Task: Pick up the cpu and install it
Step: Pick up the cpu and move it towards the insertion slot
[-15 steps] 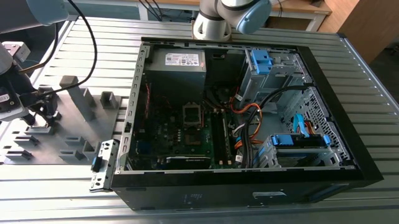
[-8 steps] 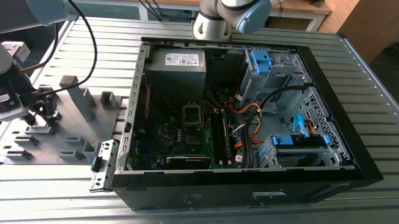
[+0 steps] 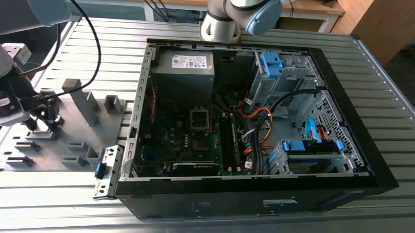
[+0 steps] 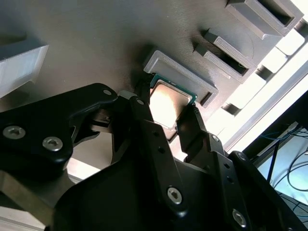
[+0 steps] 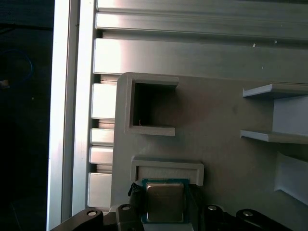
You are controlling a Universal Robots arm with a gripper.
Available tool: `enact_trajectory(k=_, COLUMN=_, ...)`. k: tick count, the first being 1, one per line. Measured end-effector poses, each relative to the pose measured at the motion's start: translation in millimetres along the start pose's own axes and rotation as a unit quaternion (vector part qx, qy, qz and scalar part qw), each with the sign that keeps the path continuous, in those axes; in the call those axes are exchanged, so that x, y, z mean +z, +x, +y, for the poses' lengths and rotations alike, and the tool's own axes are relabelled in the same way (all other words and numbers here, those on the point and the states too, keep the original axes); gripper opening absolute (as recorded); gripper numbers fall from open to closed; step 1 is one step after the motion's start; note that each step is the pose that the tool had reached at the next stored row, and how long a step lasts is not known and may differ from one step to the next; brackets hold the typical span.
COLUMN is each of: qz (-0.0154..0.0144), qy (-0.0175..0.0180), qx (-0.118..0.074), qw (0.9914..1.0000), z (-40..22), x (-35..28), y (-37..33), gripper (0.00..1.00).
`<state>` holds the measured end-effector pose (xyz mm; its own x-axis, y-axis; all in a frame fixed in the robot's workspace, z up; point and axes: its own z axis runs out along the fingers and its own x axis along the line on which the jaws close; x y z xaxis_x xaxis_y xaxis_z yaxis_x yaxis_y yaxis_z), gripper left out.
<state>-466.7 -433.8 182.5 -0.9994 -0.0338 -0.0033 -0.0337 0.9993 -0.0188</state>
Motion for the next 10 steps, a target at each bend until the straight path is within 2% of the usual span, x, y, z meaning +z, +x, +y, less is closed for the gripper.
enact_trajectory(k=10, qz=0.0000, qy=0.0000, qx=0.000, qw=1.00000, z=-0.1, x=-6.5, y=-0.1, gripper=0.47)
